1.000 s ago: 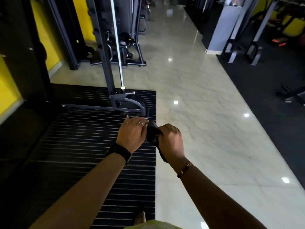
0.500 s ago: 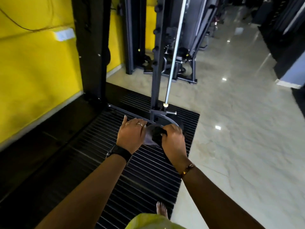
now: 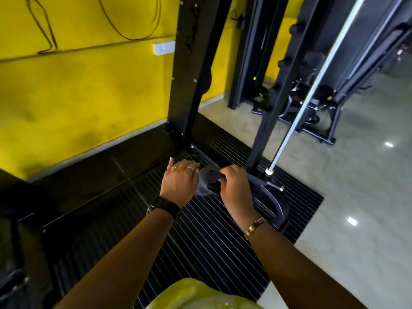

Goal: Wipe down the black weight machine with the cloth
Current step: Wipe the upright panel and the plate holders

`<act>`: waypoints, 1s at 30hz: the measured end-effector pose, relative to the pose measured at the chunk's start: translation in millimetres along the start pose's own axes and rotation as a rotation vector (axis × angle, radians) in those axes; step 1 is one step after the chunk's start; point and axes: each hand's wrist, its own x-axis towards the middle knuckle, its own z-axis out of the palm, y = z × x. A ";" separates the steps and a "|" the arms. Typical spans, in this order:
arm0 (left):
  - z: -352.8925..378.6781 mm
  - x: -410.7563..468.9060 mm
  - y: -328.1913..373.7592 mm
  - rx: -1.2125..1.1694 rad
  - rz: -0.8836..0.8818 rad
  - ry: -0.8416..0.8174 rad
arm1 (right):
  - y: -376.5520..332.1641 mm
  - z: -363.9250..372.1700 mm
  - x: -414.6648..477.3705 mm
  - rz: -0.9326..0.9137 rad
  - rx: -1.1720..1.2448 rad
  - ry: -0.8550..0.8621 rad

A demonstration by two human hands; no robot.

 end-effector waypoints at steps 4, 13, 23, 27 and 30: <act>0.4 21.1 -28.1 -0.028 -0.085 0.056 | -11.7 32.5 35.3 -0.103 0.052 -0.064; -1.0 99.9 -128.6 -0.049 -0.202 0.098 | -53.5 118.5 139.9 -0.194 0.097 -0.078; -31.3 228.5 -263.6 -0.087 -0.190 0.209 | -120.9 212.8 285.6 -0.283 0.117 -0.038; -38.1 268.5 -292.3 -0.103 -0.189 0.214 | -134.2 236.3 331.5 -0.279 0.111 0.013; -38.8 303.5 -311.0 -0.113 -0.186 0.246 | -137.6 247.7 366.7 -0.268 0.097 0.052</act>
